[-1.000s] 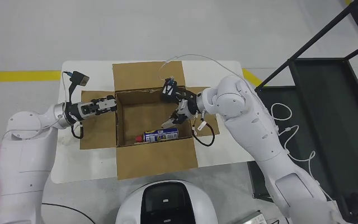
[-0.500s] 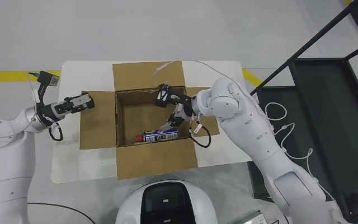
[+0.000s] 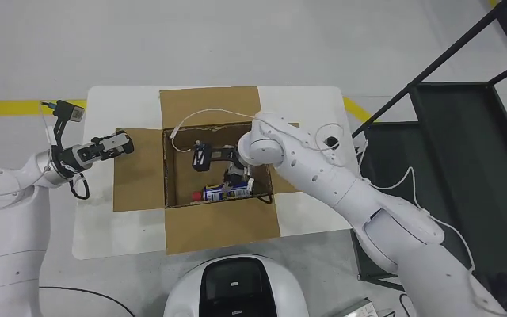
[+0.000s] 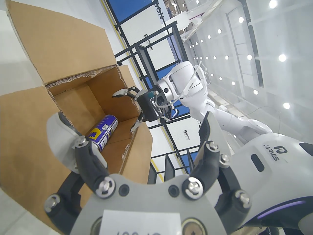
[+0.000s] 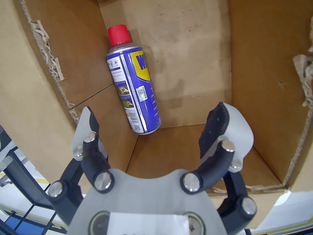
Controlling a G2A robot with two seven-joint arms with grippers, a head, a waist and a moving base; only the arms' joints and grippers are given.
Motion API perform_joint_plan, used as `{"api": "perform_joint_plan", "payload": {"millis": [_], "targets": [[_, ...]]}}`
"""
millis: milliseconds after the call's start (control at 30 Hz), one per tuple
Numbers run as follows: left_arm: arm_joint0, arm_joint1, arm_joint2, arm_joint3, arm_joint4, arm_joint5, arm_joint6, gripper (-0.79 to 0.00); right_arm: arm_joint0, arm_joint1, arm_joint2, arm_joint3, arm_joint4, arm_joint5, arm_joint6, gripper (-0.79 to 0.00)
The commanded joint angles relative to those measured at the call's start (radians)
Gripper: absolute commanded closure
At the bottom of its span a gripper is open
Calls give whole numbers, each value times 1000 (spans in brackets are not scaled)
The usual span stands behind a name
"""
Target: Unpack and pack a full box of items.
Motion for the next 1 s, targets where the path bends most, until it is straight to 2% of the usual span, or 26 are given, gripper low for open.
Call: {"api": "perform_joint_plan", "payload": {"millis": [0, 333, 467, 667, 967], "targets": [[0, 0, 0, 0, 0, 0, 0, -785, -1, 1, 2, -1, 0, 0, 1, -785], [0, 0, 0, 0, 0, 0, 0, -785, -14, 0, -5, -11, -21, 1, -30, -785], [0, 0, 0, 0, 0, 0, 0, -785, -6, -16, -38, 25, -25, -14, -41, -785], [0, 0, 0, 0, 0, 0, 0, -785, 29, -67, -100, 141, -2, -26, -99, -785], [0, 0, 0, 0, 0, 0, 0, -785, 83, -168, -197, 347, 15, -37, -142, -785]]}}
